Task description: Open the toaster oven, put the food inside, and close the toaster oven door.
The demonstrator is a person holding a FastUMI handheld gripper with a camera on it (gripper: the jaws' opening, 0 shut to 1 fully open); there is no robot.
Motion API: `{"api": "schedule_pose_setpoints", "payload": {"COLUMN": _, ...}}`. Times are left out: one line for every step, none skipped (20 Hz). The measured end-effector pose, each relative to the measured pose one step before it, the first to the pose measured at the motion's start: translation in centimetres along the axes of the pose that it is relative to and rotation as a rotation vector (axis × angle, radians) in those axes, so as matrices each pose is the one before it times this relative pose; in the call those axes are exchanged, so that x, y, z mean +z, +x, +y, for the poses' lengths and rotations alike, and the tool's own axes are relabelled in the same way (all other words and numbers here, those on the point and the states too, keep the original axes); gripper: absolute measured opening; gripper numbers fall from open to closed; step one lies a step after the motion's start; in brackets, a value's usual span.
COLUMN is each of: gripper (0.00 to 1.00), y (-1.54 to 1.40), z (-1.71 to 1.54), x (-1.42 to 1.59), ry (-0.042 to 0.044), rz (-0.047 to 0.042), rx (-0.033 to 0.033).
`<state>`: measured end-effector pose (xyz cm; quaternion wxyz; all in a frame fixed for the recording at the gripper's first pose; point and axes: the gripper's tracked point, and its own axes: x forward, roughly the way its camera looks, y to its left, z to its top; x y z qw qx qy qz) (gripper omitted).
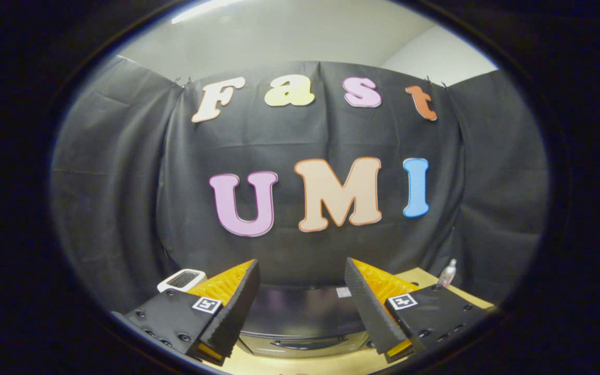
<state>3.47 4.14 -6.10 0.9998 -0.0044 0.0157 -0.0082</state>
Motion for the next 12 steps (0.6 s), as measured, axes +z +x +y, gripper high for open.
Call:
{"api": "schedule_pose_setpoints", "payload": {"gripper": 1.00, "y": -0.074, "z": 0.106, "x": 1.392, "ry": -0.00115, "rz": -0.01005, "rx": 0.00474}}
{"api": "schedule_pose_setpoints", "payload": {"gripper": 1.00, "y": 0.010, "z": 0.016, "x": 1.091, "ry": 0.00113, "rz": -0.00247, "rx": 0.00246}}
{"api": "schedule_pose_setpoints", "payload": {"gripper": 1.00, "y": 0.048, "z": -0.002, "x": 0.774, "ry": 0.00200, "rz": -0.00143, "rx": -0.00037}}
{"api": "schedule_pose_setpoints", "payload": {"gripper": 1.00, "y": 0.009, "z": -0.025, "x": 0.664, "ry": 0.00053, "rz": -0.00376, "rx": -0.00098}}
{"api": "schedule_pose_setpoints", "payload": {"gripper": 1.00, "y": 0.120, "z": -0.092, "x": 0.667, "ry": -0.00374, "rz": -0.01001, "rx": -0.00277}}
{"api": "schedule_pose_setpoints", "payload": {"gripper": 1.00, "y": 0.066, "z": -0.259, "x": 0.492, "ry": -0.00794, "rz": -0.00872, "rx": -0.00492}}
{"api": "schedule_pose_setpoints", "payload": {"gripper": 1.00, "y": 0.145, "z": -0.250, "x": 0.140, "ry": -0.00691, "rz": -0.00524, "rx": -0.00601}}
{"api": "schedule_pose_setpoints", "payload": {"gripper": 1.00, "y": 0.057, "z": -0.158, "x": 0.007, "ry": -0.00382, "rz": -0.00043, "rx": -0.00049}}
{"api": "schedule_pose_setpoints", "payload": {"gripper": 1.00, "y": 0.026, "z": -0.075, "x": -0.127, "ry": 0.00275, "rz": 0.00026, "rx": -0.00054}}
{"api": "schedule_pose_setpoints", "payload": {"gripper": 1.00, "y": 0.066, "z": -0.058, "x": -0.048, "ry": 0.00558, "rz": 0.00210, "rx": 0.00021}}
{"api": "schedule_pose_setpoints", "payload": {"gripper": 1.00, "y": 0.011, "z": -0.031, "x": -0.055, "ry": 0.00611, "rz": 0.00381, "rx": -0.00103}}
{"api": "schedule_pose_setpoints", "payload": {"gripper": 1.00, "y": 0.054, "z": -0.189, "x": -0.059, "ry": 0.00280, "rz": 0.00373, "rx": -0.00386}}
